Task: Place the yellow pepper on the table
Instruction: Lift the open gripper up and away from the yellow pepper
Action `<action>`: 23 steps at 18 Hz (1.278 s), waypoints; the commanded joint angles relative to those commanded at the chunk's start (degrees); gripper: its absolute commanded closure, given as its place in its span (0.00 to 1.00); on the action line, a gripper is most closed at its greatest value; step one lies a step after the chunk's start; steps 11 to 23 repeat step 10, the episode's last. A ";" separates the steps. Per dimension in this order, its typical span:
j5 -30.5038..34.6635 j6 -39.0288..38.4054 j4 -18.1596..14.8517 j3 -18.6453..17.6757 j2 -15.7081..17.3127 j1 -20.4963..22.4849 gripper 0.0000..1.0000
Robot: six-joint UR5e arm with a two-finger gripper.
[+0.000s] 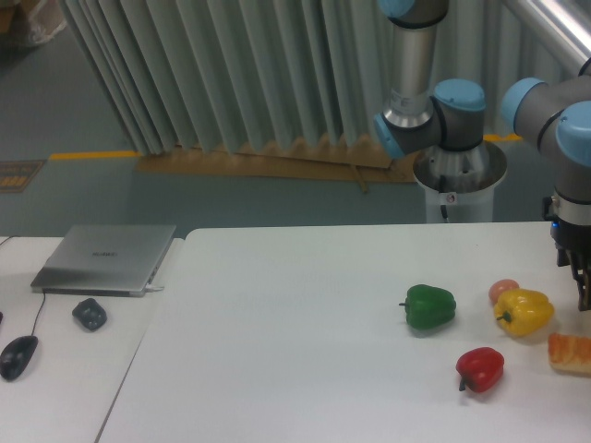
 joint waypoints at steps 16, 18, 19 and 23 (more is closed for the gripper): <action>-0.53 2.82 0.09 0.00 -1.06 1.23 0.00; -0.53 2.82 0.09 0.00 -1.06 1.23 0.00; -0.53 2.82 0.09 0.00 -1.06 1.23 0.00; -0.53 2.82 0.09 0.00 -1.06 1.23 0.00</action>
